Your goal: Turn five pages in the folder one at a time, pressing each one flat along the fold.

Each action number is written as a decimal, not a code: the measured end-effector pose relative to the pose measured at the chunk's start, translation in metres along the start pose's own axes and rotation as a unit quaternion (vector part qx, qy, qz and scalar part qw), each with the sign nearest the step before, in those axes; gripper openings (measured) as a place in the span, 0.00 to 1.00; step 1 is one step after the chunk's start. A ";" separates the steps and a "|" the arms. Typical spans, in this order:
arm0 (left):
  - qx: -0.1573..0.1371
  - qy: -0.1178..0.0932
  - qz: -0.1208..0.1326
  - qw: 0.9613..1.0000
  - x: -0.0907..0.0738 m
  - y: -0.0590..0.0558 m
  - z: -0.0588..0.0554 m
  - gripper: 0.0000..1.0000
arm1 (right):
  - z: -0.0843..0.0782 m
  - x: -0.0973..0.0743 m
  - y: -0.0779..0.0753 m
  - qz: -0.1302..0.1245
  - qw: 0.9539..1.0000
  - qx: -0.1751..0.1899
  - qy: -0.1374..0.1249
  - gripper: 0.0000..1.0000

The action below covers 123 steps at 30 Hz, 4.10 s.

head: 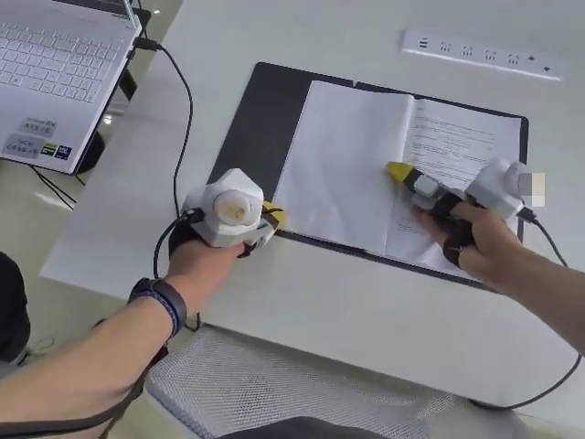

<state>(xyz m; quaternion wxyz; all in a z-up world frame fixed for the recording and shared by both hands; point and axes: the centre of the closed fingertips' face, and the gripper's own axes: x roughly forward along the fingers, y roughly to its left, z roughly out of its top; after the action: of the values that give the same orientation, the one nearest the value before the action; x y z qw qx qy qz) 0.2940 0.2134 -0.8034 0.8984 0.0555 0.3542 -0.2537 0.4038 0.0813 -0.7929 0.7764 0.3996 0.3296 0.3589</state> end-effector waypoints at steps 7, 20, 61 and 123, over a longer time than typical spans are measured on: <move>-0.005 0.000 0.000 1.000 0.000 0.000 0.000 0.00 | -0.026 -0.016 0.024 0.007 1.000 -0.006 0.015 0.00; -0.006 -0.003 -0.004 1.000 0.004 0.004 -0.002 0.00 | -0.058 -0.034 0.037 0.013 0.999 -0.008 0.042 0.00; -0.005 0.007 -0.016 1.000 0.007 0.005 -0.006 0.00 | -0.099 -0.066 0.022 -0.014 0.998 -0.009 0.064 0.00; -0.001 -0.063 -0.017 0.998 -0.106 -0.024 0.065 0.50 | 0.010 -0.252 0.059 -0.172 0.945 -0.275 -0.045 0.51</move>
<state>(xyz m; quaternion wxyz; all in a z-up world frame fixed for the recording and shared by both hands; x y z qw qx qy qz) 0.2564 0.2187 -0.6826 0.9147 0.0325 0.2977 -0.2714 0.2628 -0.1043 -0.6809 0.9202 0.1230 0.2465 0.2780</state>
